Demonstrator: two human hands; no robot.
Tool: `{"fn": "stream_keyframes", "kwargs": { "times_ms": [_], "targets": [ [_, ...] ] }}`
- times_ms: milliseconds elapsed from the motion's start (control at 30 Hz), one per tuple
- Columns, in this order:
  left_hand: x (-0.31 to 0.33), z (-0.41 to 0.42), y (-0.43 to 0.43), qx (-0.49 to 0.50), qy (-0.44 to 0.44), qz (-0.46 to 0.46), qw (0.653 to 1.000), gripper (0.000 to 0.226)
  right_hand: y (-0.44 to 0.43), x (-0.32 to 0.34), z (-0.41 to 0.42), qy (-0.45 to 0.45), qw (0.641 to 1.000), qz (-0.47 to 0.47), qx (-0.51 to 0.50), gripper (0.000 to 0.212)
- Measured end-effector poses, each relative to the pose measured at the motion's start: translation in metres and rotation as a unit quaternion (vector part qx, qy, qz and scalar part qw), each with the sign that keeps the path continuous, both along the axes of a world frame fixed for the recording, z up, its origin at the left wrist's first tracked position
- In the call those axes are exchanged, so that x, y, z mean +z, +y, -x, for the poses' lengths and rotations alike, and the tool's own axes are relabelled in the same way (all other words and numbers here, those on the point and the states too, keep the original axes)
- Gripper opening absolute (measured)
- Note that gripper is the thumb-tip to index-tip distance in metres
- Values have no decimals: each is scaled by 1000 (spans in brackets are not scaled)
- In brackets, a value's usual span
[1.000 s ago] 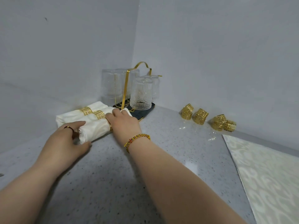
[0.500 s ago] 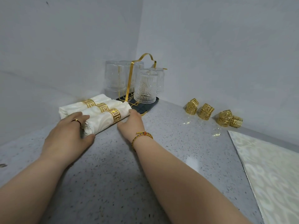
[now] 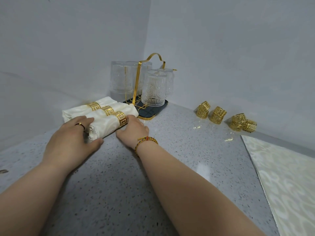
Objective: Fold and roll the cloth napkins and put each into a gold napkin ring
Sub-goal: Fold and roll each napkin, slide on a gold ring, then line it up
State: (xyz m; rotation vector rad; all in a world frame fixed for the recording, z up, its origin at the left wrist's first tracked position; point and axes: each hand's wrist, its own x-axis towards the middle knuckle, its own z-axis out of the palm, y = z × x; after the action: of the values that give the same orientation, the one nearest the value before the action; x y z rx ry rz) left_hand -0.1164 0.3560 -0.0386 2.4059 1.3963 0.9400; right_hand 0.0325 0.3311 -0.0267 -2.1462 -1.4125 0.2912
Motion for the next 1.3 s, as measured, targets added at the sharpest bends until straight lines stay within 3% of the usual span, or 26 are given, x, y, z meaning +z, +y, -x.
{"fn": "stream_keyframes", "kwargs": {
  "times_ms": [167, 300, 433, 567, 633, 733, 867, 967, 1100, 1200, 1267, 1300],
  "targets": [
    [6, -1, -12, -3, 1, -16, 1000, 73, -39, 11, -6, -66, 997, 38, 29, 57],
    [11, -2, -33, -34, 9, -44, 998, 74, -103, 21, -19, -52, 997, 52, 33, 56],
    [11, -9, -57, -91, 17, -53, 994, 48, -183, 30, -32, -33, 998, 49, 22, 50],
    [14, -30, -107, -189, 73, -58, 978, 42, -260, 36, -49, -35, 998, 51, -2, 47],
    [17, -46, -139, -256, 96, -59, 960, 46, -293, 36, -56, -32, 998, 51, -35, 45],
    [25, -76, -208, -373, 92, 10, 923, 73, -352, 33, -64, -28, 994, 41, -95, 45],
    [23, -93, -288, -523, 44, 195, 829, 56, -423, 24, -70, -29, 990, 43, -133, 44],
    [15, -93, -319, -574, 101, 204, 786, 47, -466, 19, -71, -11, 991, 32, -130, 41],
    [7, -90, -335, -565, 101, 201, 794, 49, -505, 7, -62, 25, 996, 17, -79, 51],
    [3, -89, -339, -540, 51, 222, 810, 43, -513, 0, -54, 2, 999, 21, -38, 88],
    [3, -89, -340, -526, 19, 235, 817, 23, -516, -2, -52, -13, 999, 19, -24, 91],
    [1, -90, -339, -517, -3, 238, 822, 28, -517, -2, -52, -19, 1000, 12, -18, 86]
  ]
}}
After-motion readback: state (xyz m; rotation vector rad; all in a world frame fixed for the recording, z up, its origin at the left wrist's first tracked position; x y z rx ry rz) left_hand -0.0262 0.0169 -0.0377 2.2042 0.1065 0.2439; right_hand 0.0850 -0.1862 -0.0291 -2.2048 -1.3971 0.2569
